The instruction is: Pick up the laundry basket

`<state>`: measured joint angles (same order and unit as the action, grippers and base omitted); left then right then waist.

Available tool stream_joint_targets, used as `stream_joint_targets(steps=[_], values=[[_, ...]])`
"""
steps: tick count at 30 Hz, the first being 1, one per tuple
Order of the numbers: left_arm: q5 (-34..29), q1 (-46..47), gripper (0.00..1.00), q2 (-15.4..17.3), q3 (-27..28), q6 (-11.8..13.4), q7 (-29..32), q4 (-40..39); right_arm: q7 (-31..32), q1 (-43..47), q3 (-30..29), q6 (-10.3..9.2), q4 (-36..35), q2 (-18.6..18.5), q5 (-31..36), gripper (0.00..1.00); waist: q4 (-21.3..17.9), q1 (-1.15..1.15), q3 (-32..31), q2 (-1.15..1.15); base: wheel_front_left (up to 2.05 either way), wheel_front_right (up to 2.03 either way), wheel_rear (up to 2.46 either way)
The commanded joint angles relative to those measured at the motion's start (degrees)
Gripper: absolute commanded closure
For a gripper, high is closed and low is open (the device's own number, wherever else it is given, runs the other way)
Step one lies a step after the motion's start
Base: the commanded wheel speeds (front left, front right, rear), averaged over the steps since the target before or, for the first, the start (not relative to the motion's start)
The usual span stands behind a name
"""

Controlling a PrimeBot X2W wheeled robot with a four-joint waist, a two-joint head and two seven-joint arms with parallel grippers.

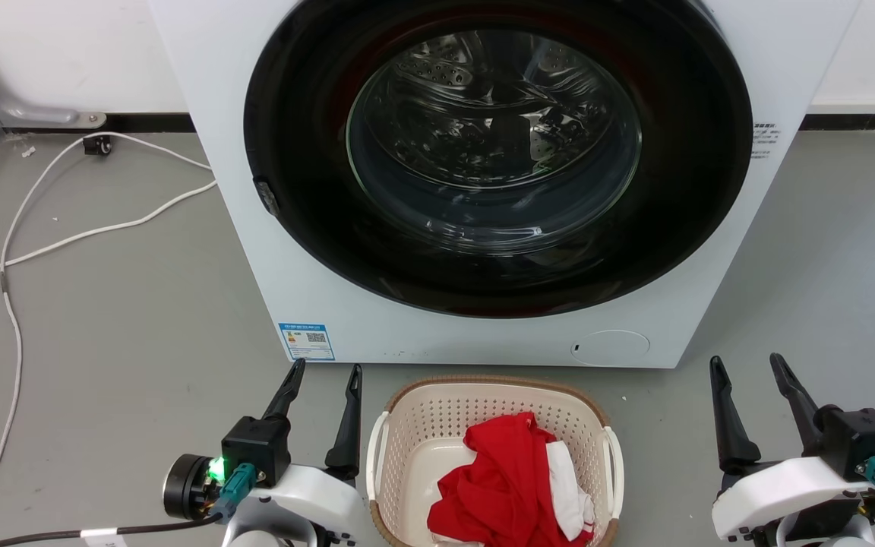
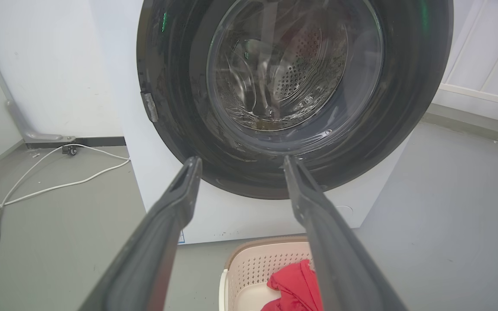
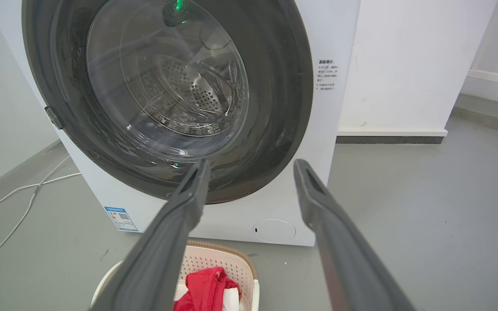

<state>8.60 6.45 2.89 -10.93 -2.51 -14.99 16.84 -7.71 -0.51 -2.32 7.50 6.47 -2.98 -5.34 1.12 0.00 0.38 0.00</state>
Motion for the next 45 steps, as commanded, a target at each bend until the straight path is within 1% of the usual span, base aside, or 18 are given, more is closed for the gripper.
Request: stream_joint_targets(steps=[1, 5, 8, 13, 18, 22, 23, 27, 37, 45], values=[[-0.1, 0.6, 0.0, 0.0, 0.0, 0.1, -0.3, 0.0, -0.3, 0.1, -0.1, -0.02, 0.1, 0.2, -0.3, 0.0, 0.0, 0.0, 0.1, 0.0, 0.0, 0.0, 0.0], [-0.3, 0.8, 0.0, 0.0, 0.0, 0.2, -0.3, 0.1, -0.2, -0.1, -0.2, -0.02, 0.2, 0.2, -0.6, 0.0, -0.1, 0.0, 0.4, 0.0, 0.0, 0.0, 0.0], [-0.3, 1.3, 0.0, 0.0, -0.7, -0.1, -0.2, 2.2, 0.1, -0.5, -1.2, -0.02, 1.1, 0.2, -0.9, 0.0, -0.1, 0.0, 1.5, 0.0, 0.0, 0.0, 0.0], [0.8, 3.8, 0.0, 0.0, -2.4, -1.1, -0.2, 10.3, 1.0, -1.8, -2.0, -0.02, 5.4, 0.2, -1.2, 0.0, -0.9, 0.0, 4.6, 0.0, 0.0, 0.0, 0.0], [2.2, 7.7, 0.0, 0.0, -3.3, -2.0, 0.1, 18.6, 0.7, -3.9, -1.9, -0.02, 10.7, 0.1, -1.5, 0.0, -1.9, 0.0, 8.7, 0.0, 0.0, 0.0, 0.0], [3.3, 11.5, 0.0, 0.0, -3.6, -2.5, 0.8, 24.0, -0.1, -6.5, -1.4, -0.02, 15.4, 0.1, -1.8, 0.0, -2.7, 0.0, 12.9, 0.0, 0.0, 0.0, 0.0], [3.3, 11.5, 0.0, 0.0, -3.6, -2.5, 0.8, 24.0, -0.1, -6.5, -1.4, -0.02, 15.4, 0.1, -1.8, 0.0, -2.7, 0.0, 12.9, 0.0, 0.0, 0.0, 0.0], [4.2, 16.0, 0.0, 0.0, -3.8, -3.0, 1.5, 28.8, -0.9, -10.2, -0.4, -0.02, 20.3, 0.1, -2.2, 0.0, -3.5, 0.0, 18.0, 0.0, 0.0, 0.0, 0.0], [8.1, 29.0, 0.0, 1.9, -2.8, -4.6, 4.3, 39.4, -2.6, -23.3, 4.4, -0.02, 33.4, 0.1, -4.3, 0.0, -5.6, 0.0, 30.9, 0.0, 0.0, 0.0, 0.0], [10.9, 37.6, 0.0, 3.8, -3.5, -4.9, 6.6, 45.7, -4.5, -34.1, 8.7, -0.03, 43.7, 0.1, -6.9, 0.0, -6.7, 0.0, 38.2, 0.0, 0.0, 0.0, 0.0]])
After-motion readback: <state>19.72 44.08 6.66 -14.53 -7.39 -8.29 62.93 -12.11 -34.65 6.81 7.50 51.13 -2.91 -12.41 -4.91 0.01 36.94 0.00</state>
